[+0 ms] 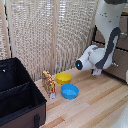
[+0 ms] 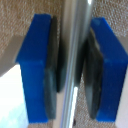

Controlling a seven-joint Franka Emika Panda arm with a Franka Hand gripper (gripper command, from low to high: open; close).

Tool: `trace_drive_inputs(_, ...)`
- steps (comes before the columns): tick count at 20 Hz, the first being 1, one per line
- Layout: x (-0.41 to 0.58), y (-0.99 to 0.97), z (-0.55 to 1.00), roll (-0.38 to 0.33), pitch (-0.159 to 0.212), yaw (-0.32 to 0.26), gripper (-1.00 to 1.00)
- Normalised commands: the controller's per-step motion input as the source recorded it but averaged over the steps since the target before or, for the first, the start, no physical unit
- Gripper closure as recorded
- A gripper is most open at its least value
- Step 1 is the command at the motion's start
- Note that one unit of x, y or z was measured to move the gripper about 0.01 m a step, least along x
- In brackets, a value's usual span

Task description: Move your gripper towards the bottom drawer handle. Grasp the handle gently with your gripper. Apply gentle outward force to slide the bottom drawer open.

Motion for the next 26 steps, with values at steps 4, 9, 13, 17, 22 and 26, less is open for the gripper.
trace_drive_inputs(4,0.331,0.77,0.22,0.139,0.092,-0.044,1.0)
trace_drive_inputs(9,0.259,0.84,0.06,0.088,0.075,-0.038,1.0)
trace_drive_inputs(13,0.236,0.91,-0.02,0.016,0.053,-0.047,1.0)
trace_drive_inputs(17,0.186,0.87,-0.01,0.009,0.039,-0.035,1.0)
trace_drive_inputs(22,0.156,0.2,0.04,-0.029,0.003,0.018,-1.0)
trace_drive_inputs(26,0.229,0.0,0.3,-0.053,0.008,0.0,-1.0)
